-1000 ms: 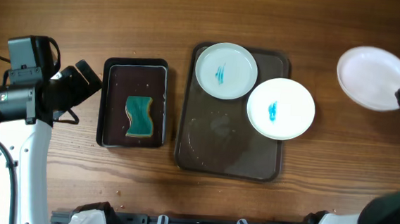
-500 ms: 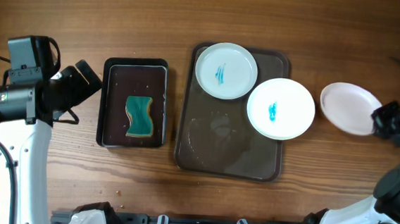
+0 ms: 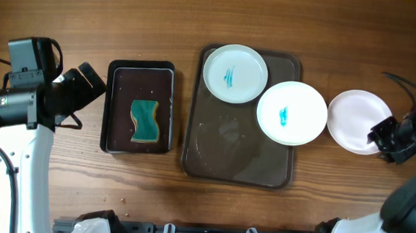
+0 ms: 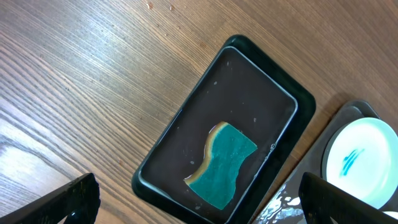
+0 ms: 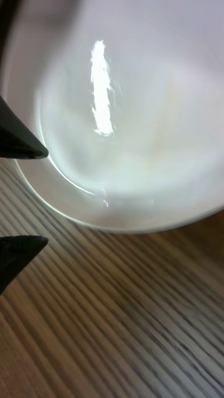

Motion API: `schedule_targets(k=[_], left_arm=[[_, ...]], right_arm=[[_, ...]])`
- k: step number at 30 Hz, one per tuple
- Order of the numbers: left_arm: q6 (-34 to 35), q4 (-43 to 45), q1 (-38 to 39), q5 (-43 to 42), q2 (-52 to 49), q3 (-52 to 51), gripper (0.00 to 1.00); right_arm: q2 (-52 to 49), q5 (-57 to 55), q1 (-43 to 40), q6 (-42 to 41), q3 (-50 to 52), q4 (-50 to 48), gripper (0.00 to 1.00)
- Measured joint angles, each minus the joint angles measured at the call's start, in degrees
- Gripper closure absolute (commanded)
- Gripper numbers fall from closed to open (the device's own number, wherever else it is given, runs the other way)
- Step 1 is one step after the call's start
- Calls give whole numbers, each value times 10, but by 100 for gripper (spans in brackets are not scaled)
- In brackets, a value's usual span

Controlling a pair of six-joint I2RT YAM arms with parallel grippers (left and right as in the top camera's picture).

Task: Clean dirty plates on tray and stack at the side
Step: 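Carry plate to the right side of table and set it down, then grasp the right stained plate rim with right gripper and slide it down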

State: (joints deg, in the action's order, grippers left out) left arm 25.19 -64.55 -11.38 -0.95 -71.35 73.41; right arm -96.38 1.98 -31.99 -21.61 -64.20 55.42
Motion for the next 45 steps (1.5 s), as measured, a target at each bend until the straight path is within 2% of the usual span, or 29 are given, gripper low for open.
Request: schedule_targets(k=[5, 7, 10, 16, 21, 25, 26, 33, 41, 45], left_arm=[[0, 0, 0, 0, 0, 0, 0], [0, 0, 0, 0, 0, 0, 0], [0, 0, 0, 0, 0, 0, 0], [0, 0, 0, 0, 0, 0, 0], [0, 0, 0, 0, 0, 0, 0], [0, 0, 0, 0, 0, 0, 0], [0, 0, 0, 0, 0, 0, 0], [0, 0, 0, 0, 0, 0, 0], [0, 0, 0, 0, 0, 0, 0], [0, 0, 0, 0, 0, 0, 0]], right_arm=[[136, 89, 39, 53, -1, -21, 55], [178, 123, 89, 80, -1, -21, 55], [178, 128, 147, 92, 3, -26, 51], [139, 120, 212, 91, 65, -117, 52], [86, 89, 214, 88, 102, -188, 60], [40, 85, 214, 91, 102, -200, 93], [27, 85, 214, 91, 102, -199, 96], [19, 92, 214, 93, 101, -155, 96], [149, 96, 222, 93, 101, -61, 96], [179, 105, 274, 83, 103, -55, 96]])
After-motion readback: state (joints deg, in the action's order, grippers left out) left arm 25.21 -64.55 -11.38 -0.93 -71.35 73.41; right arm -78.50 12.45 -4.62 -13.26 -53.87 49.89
